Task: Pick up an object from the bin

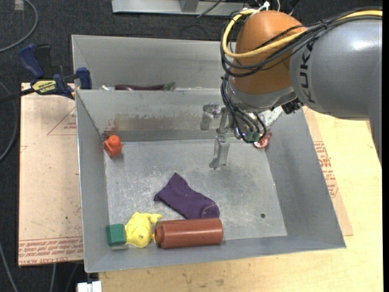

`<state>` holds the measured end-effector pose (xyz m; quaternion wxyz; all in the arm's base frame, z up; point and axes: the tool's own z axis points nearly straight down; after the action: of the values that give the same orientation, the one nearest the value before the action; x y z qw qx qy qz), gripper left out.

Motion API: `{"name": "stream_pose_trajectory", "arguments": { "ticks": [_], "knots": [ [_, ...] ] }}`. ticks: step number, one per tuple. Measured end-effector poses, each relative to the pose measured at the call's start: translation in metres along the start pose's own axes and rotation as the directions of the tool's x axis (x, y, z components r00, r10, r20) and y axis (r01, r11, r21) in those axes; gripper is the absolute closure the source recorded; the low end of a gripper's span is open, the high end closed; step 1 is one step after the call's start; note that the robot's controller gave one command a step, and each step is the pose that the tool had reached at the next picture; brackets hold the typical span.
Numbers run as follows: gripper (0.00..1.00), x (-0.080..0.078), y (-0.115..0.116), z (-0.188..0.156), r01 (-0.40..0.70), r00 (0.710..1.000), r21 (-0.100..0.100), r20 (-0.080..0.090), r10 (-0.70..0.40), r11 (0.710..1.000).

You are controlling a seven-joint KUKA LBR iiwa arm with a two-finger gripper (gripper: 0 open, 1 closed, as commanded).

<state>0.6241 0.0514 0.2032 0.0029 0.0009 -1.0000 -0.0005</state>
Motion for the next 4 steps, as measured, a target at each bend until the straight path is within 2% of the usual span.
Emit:
{"name": "stream_pose_trajectory", "arguments": {
  "ticks": [1, 2, 3, 4],
  "knots": [
    [0.00, -0.001, 0.000, -0.005, -0.001, 1.000, 0.000, 0.008, 0.001, 1.000],
    [0.00, 0.005, 0.014, 0.024, 0.050, 0.999, 0.001, 0.014, -0.050, 0.999],
    [0.00, 0.024, 0.013, 0.086, 0.097, 0.995, -0.001, 0.011, -0.097, 0.995],
    [0.00, 0.049, 0.036, 0.118, 0.201, 0.980, 0.004, 0.007, -0.201, 0.980]
  ]
}}
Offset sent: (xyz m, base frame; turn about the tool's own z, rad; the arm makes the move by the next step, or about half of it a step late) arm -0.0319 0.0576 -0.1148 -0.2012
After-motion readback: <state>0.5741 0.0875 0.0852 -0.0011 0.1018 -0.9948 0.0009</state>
